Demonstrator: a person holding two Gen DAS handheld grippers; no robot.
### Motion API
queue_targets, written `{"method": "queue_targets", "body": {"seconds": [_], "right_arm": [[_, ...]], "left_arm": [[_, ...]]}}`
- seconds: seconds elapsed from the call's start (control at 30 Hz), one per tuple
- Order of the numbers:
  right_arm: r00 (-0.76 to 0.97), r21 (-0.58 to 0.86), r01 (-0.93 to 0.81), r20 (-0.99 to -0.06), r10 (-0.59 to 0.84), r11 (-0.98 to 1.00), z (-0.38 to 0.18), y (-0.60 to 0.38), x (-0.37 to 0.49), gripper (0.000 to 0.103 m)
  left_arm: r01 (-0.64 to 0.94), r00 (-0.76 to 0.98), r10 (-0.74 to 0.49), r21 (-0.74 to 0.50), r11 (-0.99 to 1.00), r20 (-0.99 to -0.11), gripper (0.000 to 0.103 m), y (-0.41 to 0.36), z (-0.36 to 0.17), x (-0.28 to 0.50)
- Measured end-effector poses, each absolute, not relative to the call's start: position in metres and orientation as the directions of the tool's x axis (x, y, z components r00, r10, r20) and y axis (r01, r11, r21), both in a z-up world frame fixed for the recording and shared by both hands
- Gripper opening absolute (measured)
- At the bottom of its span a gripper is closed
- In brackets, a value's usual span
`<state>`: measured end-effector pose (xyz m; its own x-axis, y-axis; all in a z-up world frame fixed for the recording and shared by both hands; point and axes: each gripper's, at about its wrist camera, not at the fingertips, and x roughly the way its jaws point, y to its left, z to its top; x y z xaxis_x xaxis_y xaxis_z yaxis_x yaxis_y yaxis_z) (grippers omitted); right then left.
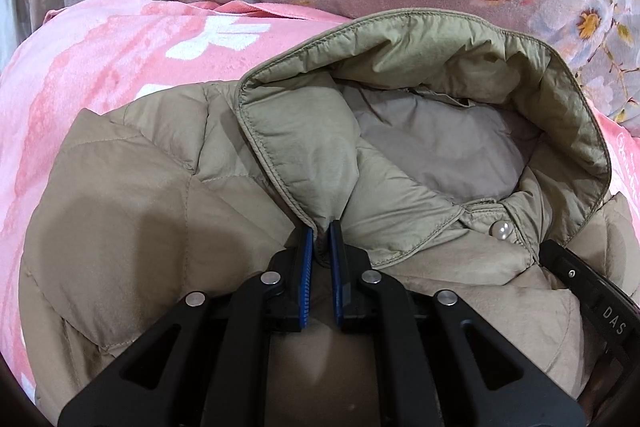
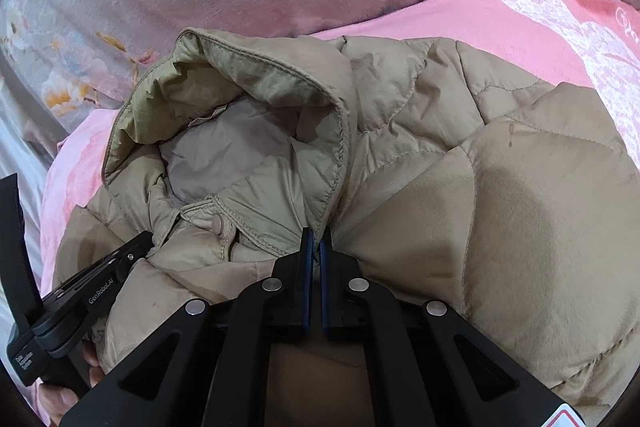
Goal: Fold large clothes
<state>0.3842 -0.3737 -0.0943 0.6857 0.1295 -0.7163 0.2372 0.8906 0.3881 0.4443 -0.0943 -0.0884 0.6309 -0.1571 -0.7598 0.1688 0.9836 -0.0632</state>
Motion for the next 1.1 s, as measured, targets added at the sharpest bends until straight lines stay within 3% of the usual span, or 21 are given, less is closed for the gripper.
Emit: {"method": "queue_targets", "body": {"seconds": [0.17,0.33,0.47,0.57,0.6,0.67,0.7,0.8,0.87,1.0,1.1], "right_arm": [[0.689,0.408,0.235,-0.710,0.145,0.882,-0.095,-0.376,0.385,0.000],[0.712,0.434,0.276,-0.691,0.121,0.857,-0.083,-0.388,0.365,0.002],[0.759,0.276,0.366,-0.642,-0.113,0.889,-0.034,-0.397,0.335,0.017],[0.791,0.309,0.320,-0.607,-0.074,0.896,-0.002,-0.402,0.365,0.017],[0.797,0.338,0.305,-0.603,-0.044,0.890,0.004,-0.403,0.379,0.017],[0.806,0.358,0.295,-0.591,-0.029,0.886,0.014,-0.401,0.408,0.017],[0.804,0.354,0.282,-0.594,-0.019,0.891,0.015,-0.396,0.426,0.017],[0.758,0.330,0.267,-0.652,0.014,0.905,-0.002,-0.384,0.466,0.020],[0.720,0.300,0.258,-0.694,0.025,0.918,-0.017,-0.375,0.472,0.020],[0.704,0.213,0.175,-0.709,0.028,0.961,-0.033,-0.363,0.446,0.019],[0.687,0.181,0.175,-0.727,0.012,0.968,-0.045,-0.368,0.434,0.009]], "left_arm": [[0.169,0.631,-0.164,-0.072,0.983,-0.758,0.008,-0.093,-0.089,0.445],[0.170,0.609,-0.284,-0.228,0.959,-0.741,0.011,-0.065,-0.083,0.443],[0.173,0.681,-0.190,-0.097,0.980,-0.708,0.013,-0.045,-0.042,0.435],[0.153,0.727,-0.154,-0.061,0.986,-0.669,0.015,-0.045,0.000,0.457],[0.146,0.732,-0.153,-0.068,0.987,-0.664,0.016,-0.050,0.012,0.468],[0.119,0.728,-0.153,-0.096,0.988,-0.669,0.033,-0.062,0.027,0.498],[0.108,0.719,-0.169,-0.132,0.985,-0.674,0.036,-0.068,0.029,0.510],[0.091,0.637,-0.237,-0.234,0.968,-0.734,0.037,-0.087,0.010,0.548],[0.086,0.567,-0.229,-0.220,0.972,-0.791,0.034,-0.101,-0.014,0.560],[0.185,0.538,-0.259,-0.187,0.965,-0.802,0.031,-0.113,-0.040,0.533],[0.234,0.552,-0.226,-0.112,0.966,-0.802,0.031,-0.117,-0.053,0.509]]}}
